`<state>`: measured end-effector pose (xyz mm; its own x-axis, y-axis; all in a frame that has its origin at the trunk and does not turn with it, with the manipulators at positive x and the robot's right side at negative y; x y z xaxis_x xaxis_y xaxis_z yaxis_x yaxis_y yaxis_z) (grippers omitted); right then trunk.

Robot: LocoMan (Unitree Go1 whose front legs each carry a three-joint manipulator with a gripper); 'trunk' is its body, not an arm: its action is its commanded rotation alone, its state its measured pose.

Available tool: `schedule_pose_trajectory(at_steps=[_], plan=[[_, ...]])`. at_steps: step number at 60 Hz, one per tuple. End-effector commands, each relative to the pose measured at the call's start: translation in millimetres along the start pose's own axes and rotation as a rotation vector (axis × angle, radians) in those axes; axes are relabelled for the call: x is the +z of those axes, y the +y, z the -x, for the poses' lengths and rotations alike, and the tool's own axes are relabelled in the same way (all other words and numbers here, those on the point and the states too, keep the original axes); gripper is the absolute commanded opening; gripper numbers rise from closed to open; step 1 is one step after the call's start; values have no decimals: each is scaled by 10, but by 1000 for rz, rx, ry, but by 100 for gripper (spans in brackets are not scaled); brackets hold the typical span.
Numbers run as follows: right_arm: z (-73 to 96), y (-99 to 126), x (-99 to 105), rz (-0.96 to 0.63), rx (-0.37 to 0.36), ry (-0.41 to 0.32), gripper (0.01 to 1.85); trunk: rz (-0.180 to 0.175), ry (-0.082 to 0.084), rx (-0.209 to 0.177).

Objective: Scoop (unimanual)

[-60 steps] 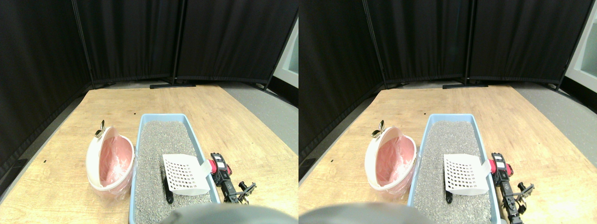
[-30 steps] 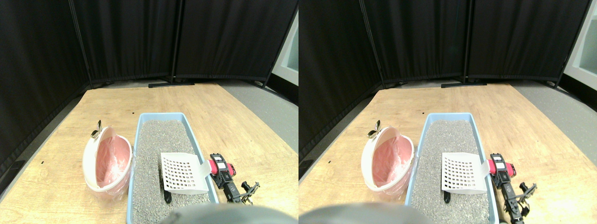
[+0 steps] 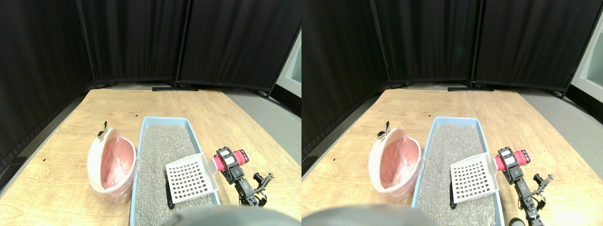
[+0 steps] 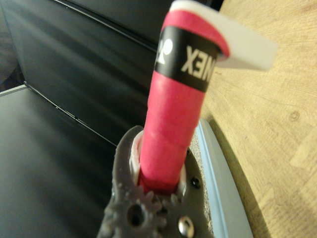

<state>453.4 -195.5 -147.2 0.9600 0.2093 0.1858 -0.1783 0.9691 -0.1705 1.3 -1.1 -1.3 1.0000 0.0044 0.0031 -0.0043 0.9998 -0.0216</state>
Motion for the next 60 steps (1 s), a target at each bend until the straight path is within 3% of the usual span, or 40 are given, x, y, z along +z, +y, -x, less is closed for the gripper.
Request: schedule_pose_trajectory(at_steps=[1, 12, 17, 23, 27, 32, 41, 60], plan=[[-40, -25, 147, 1, -12, -59, 6, 13, -10, 6], [-121, -70, 295, 70, 37, -66, 6, 24, -11, 9], [-166, -91, 365, 97, 43, -35, 6, 30, -10, 11], [-215, -113, 445, 141, 114, -45, 6, 40, -8, 15], [-247, -126, 493, 149, 120, -28, 23, 47, -6, 20], [-260, -135, 545, 166, 136, -9, 6, 59, -2, 26], [-210, -129, 649, 207, 131, 42, 6, 85, 6, 41], [-216, -122, 617, 242, 167, 71, 6, 157, 10, 104]])
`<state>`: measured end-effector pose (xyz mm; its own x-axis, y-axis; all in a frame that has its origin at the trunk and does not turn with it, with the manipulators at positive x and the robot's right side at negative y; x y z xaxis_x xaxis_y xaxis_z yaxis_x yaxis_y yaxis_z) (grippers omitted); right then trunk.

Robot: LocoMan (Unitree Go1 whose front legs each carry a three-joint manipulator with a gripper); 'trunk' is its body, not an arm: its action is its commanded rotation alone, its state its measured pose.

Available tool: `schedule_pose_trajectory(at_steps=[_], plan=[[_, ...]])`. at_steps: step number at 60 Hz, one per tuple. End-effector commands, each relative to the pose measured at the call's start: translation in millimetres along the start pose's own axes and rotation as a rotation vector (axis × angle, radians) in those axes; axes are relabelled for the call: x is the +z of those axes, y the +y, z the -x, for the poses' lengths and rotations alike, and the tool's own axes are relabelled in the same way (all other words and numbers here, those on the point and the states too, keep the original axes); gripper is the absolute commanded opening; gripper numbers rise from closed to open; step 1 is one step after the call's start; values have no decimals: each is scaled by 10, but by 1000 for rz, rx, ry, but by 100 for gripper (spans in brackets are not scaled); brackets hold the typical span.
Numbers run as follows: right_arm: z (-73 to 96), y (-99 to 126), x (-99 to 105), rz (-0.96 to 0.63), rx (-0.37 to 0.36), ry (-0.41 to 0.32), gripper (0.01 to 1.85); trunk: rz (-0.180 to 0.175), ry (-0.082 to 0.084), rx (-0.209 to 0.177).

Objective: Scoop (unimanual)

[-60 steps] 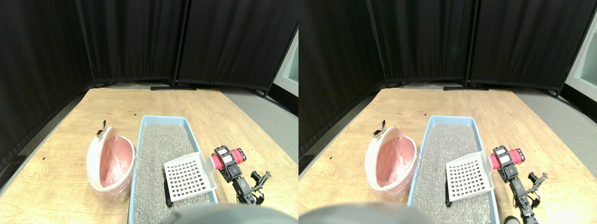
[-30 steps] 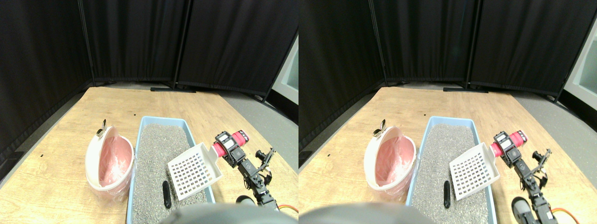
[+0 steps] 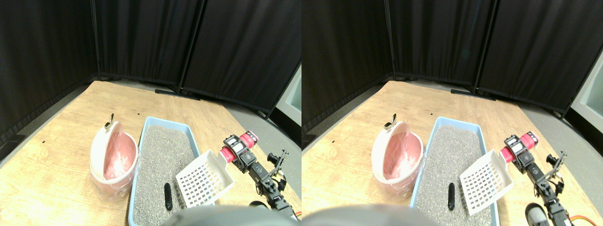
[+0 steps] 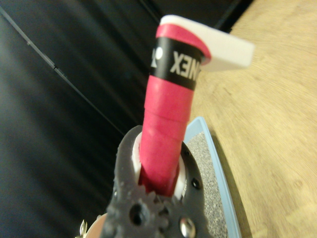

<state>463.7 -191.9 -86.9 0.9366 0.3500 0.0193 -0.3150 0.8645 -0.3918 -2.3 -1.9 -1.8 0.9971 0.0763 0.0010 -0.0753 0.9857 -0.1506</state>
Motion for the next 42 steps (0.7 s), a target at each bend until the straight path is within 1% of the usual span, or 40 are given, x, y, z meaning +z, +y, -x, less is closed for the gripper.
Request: schedule_pose_trajectory(at_steps=[1, 3, 6, 9, 11, 13, 20, 22, 23, 26, 27, 28, 29, 30, 31, 32, 34, 36, 38, 40, 41, 42], plan=[[12, -37, 44, 43, -30, -31, 6, 33, 12, 39], [-1, -25, 48, 52, -29, -19, 6, 37, 11, 43], [-26, -13, 46, 31, -7, -38, 6, 47, 9, 52], [-29, 3, 61, 55, -15, -20, 6, 55, 9, 57], [-53, 8, 51, 53, 7, -40, 6, 61, 6, 62], [-65, 10, 49, 45, 5, -38, 6, 63, 5, 66], [-133, 11, 39, 55, 37, -55, 6, 71, 7, 73], [-139, 11, 41, 56, 36, -49, 6, 73, 6, 75], [-145, 13, 46, 59, 23, -33, 6, 74, 4, 76], [-152, 7, 39, 63, 28, -38, 6, 76, 3, 79], [-156, 6, 36, 70, 31, -40, 9, 76, 3, 80], [-157, 7, 35, 74, 32, -41, 18, 76, 3, 80], [-163, 8, 32, 83, 39, -43, 18, 77, 4, 80], [-169, 9, 27, 91, 48, -45, 7, 76, 4, 81], [-169, 7, 29, 91, 41, -36, 11, 76, 4, 81], [-169, 7, 29, 91, 41, -36, 11, 76, 5, 81], [-177, 6, 27, 89, 43, -29, 6, 76, 5, 81], [-186, 5, 24, 104, 41, -24, 6, 76, 5, 81], [-205, -5, 5, 124, 53, -38, 6, 76, 5, 81], [-212, -7, 1, 125, 53, -37, 6, 76, 5, 81], [-226, -11, -7, 123, 50, -30, 6, 76, 8, 82], [-245, -18, -27, 140, 68, -49, 6, 76, 8, 82]])
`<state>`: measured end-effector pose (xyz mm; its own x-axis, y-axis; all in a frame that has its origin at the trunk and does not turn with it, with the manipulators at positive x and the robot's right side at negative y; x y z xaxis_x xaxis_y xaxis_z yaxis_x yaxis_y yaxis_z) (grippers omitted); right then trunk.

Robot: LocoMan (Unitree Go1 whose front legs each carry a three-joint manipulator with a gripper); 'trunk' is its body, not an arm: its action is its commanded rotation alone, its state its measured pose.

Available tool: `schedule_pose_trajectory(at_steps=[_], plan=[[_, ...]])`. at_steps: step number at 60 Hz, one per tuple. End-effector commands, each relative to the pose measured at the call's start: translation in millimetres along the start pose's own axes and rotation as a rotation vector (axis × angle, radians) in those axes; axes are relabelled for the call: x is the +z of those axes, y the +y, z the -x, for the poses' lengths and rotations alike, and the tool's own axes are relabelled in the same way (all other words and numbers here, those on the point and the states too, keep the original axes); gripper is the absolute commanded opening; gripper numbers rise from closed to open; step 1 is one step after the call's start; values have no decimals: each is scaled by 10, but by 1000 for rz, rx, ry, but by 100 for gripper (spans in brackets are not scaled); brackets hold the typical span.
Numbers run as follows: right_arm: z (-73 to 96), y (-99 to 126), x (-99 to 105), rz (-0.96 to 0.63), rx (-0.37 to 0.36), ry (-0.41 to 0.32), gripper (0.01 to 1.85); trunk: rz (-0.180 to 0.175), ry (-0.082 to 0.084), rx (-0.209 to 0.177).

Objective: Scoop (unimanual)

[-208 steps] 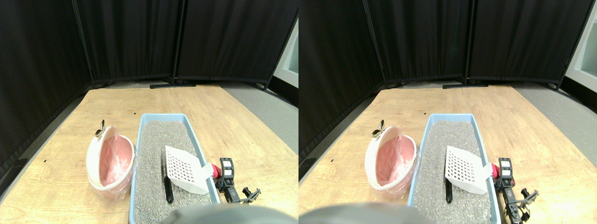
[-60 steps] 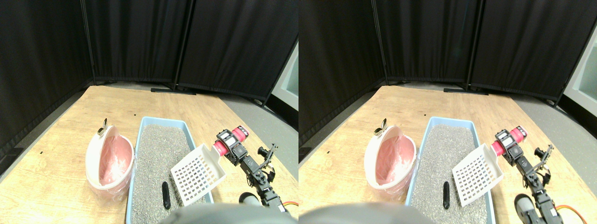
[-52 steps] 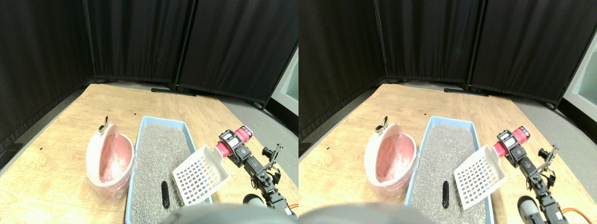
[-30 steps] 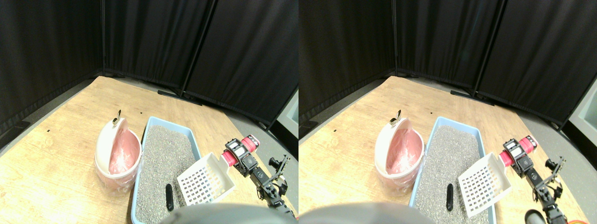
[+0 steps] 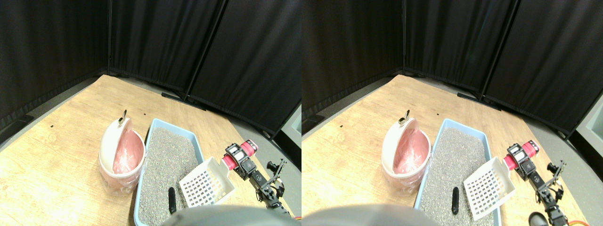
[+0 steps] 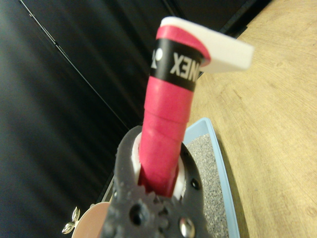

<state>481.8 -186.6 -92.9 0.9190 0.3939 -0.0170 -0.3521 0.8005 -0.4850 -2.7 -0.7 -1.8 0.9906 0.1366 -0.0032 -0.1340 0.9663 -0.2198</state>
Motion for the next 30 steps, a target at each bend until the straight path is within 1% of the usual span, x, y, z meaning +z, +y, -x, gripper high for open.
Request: schedule_pose_trajectory(at_steps=[1, 2, 4, 5, 6, 8, 10, 11, 12, 14, 15, 16, 17, 18, 20, 21, 22, 23, 24, 26, 27, 29, 30], plan=[[-69, -38, 26, 42, 6, -61, 6, 5, 15, 22], [-75, -38, 25, 41, 3, -59, 6, 5, 15, 22], [-85, -43, 29, 60, 20, -62, 6, 5, 16, 21], [-98, -39, 28, 59, 4, -54, 6, 5, 16, 21], [-98, -39, 28, 59, 4, -54, 6, 5, 18, 19], [-106, -38, 40, 70, 0, -48, 6, 6, 16, 19], [-127, -32, 42, 96, 2, -56, 16, 5, 15, 19], [-125, -30, 52, 100, -3, -52, 13, 5, 17, 19], [-125, -26, 67, 110, -9, -47, 7, 5, 17, 19], [-131, -24, 65, 115, -5, -49, 8, 5, 19, 18], [-137, -20, 70, 121, -6, -47, 7, 7, 17, 18], [-140, -16, 84, 122, -18, -30, 11, 7, 17, 18], [-140, -16, 84, 122, -18, -30, 11, 8, 18, 18], [-151, -13, 73, 133, -17, -33, 22, 8, 18, 18], [-145, 5, 87, 143, -47, 15, 23, 11, 20, 18], [-146, 16, 79, 143, -46, 14, 24, 13, 19, 19], [-151, 26, 56, 136, -29, -15, 26, 13, 19, 19], [-151, 26, 56, 136, -29, -15, 26, 15, 20, 21], [-146, 36, 60, 133, -38, 0, 23, 16, 21, 22], [-136, 82, 61, 107, -39, 3, 16, 17, 22, 25], [-133, 104, 53, 95, -30, 4, 8, 17, 22, 25], [-133, 137, 35, 91, -16, 1, 6, 18, 24, 29], [-135, 165, 23, 105, -12, -6, 9, 18, 24, 29]])
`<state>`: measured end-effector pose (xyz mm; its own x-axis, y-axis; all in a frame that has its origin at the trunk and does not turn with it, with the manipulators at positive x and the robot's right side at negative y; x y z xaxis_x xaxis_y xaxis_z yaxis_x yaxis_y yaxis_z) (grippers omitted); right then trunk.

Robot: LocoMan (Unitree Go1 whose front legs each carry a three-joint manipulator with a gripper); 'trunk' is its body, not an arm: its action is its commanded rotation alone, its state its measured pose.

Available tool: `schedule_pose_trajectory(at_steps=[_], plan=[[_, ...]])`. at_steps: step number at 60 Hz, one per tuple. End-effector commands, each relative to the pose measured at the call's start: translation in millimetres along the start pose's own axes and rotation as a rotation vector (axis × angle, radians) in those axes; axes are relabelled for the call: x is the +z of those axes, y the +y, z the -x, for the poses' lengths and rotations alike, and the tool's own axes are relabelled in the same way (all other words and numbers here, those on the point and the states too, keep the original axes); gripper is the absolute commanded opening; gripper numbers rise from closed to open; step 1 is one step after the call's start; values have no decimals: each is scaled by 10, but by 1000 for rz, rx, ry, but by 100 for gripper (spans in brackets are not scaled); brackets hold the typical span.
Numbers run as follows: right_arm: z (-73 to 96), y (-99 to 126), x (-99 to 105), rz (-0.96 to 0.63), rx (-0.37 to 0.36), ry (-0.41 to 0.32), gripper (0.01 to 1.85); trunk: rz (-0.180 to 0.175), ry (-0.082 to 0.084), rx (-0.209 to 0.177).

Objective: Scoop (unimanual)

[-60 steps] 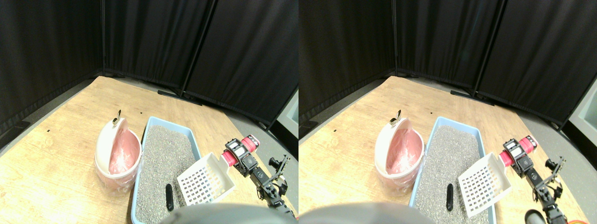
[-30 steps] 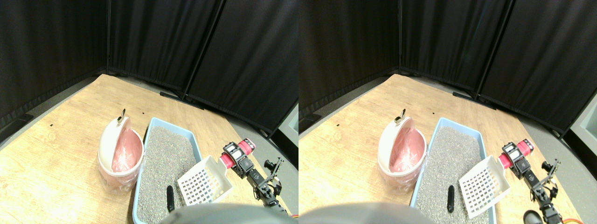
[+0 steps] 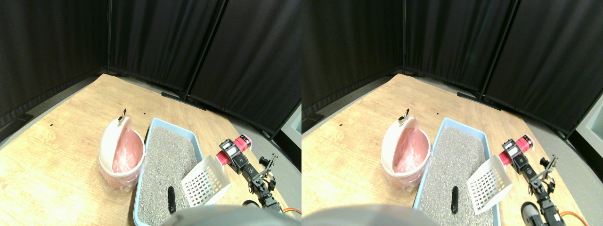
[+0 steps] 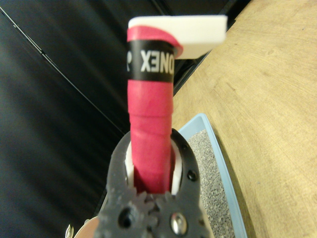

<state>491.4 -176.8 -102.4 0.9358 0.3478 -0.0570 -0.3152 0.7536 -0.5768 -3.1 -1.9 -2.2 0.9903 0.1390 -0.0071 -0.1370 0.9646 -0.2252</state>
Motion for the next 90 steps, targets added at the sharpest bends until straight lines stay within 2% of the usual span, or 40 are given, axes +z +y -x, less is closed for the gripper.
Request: schedule_pose_trajectory(at_steps=[1, 5, 6, 8, 10, 12, 16, 19, 20, 23, 28, 31, 35, 42, 44, 50, 55, 70, 74, 78, 85, 87, 90], plan=[[3, 88, 85, -1, 14, -63, 6, 12, 21, 25], [3, 128, 74, -12, 49, -74, 6, 16, 24, 29], [10, 158, 79, 0, 34, -57, 6, 16, 24, 29], [8, 188, 66, 4, 84, -92, 6, 18, 27, 30], [11, 217, 55, -13, 79, -71, 6, 19, 28, 32], [4, 264, 43, -35, 97, -93, 6, 21, 28, 35], [1, 315, 38, -38, 72, -59, 6, 24, 27, 39], [-3, 375, 19, -27, 125, -63, 6, 25, 31, 41], [5, 400, 14, -54, 101, -52, 6, 26, 33, 42], [5, 450, -1, -44, 103, -36, 6, 26, 34, 43], [12, 551, -27, -23, 147, -36, 6, 29, 41, 43], [17, 602, -50, -77, 172, -44, 6, 31, 45, 43], [15, 710, -109, -104, 196, -56, 6, 40, 60, 50], [39, 921, -265, -115, 214, -34, 6, 52, 71, 69], [64, 1037, -328, -148, 228, 1, 6, 53, 71, 73], [126, 1196, -371, -184, 234, 58, 6, 58, 78, 83], [129, 1266, -351, -191, 250, 59, 6, 61, 83, 86], [94, 1344, -311, -206, 267, 65, 6, 68, 84, 85], [56, 1315, -322, -219, 265, 37, 6, 68, 84, 85], [36, 1276, -296, -255, 240, 42, 6, 63, 80, 84], [-44, 1111, -251, -470, 141, 88, 6, 59, 74, 80], [-85, 1050, -265, -539, 137, 42, 6, 57, 68, 79], [-108, 1003, -273, -563, 115, 30, 6, 55, 64, 77]])
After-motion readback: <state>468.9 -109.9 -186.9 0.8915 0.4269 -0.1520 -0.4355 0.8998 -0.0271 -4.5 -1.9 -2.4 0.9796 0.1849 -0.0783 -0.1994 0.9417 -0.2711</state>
